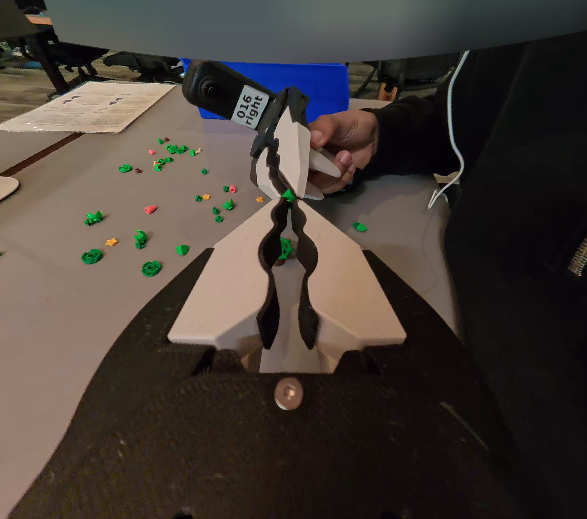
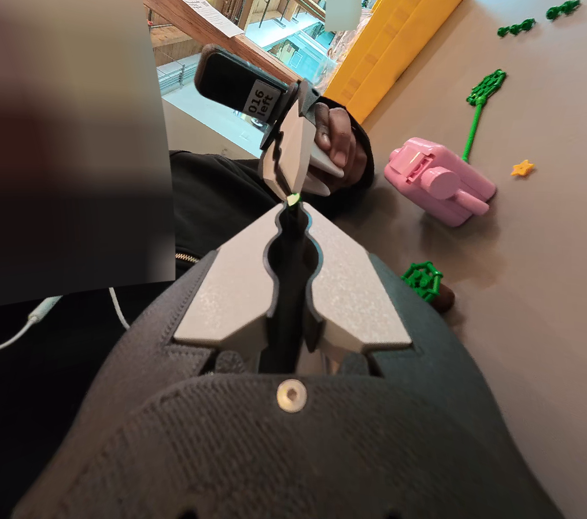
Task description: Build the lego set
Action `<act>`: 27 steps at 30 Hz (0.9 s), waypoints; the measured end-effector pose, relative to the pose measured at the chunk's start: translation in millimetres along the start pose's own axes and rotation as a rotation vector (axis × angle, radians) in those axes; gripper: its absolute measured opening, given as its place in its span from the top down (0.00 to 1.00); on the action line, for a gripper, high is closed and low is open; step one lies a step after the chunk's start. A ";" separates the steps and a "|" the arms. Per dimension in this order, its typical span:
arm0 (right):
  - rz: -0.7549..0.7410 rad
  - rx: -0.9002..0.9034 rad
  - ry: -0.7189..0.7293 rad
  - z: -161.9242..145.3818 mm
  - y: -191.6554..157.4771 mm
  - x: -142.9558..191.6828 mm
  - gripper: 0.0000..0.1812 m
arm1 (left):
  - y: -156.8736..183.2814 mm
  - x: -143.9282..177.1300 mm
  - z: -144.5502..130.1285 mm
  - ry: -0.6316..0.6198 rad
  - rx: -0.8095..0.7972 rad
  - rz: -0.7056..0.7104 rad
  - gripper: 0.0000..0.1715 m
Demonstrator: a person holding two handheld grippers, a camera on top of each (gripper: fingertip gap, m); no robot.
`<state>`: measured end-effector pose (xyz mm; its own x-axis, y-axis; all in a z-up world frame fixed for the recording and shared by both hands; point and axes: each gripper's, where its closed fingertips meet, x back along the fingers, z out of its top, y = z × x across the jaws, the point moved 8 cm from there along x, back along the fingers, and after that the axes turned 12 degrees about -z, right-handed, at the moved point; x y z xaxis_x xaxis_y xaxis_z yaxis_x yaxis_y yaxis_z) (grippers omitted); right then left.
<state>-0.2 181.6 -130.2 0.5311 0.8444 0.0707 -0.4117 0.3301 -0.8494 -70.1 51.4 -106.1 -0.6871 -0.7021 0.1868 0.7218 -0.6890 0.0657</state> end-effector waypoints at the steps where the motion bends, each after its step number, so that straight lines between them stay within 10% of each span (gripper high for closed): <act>1: -0.005 0.003 -0.001 0.2 0.5 0.3 0.98 | -0.1 -0.5 -0.4 -0.013 -0.014 0.009 1.00; 27: -0.020 0.028 0.010 2.5 3.6 3.0 0.98 | -5.6 6.4 -0.6 0.011 -0.007 -0.011 1.00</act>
<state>-1.9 186.3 -131.7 0.5473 0.8329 0.0823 -0.4209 0.3589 -0.8331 -78.6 50.7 -105.9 -0.6960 -0.6964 0.1750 0.7136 -0.6980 0.0606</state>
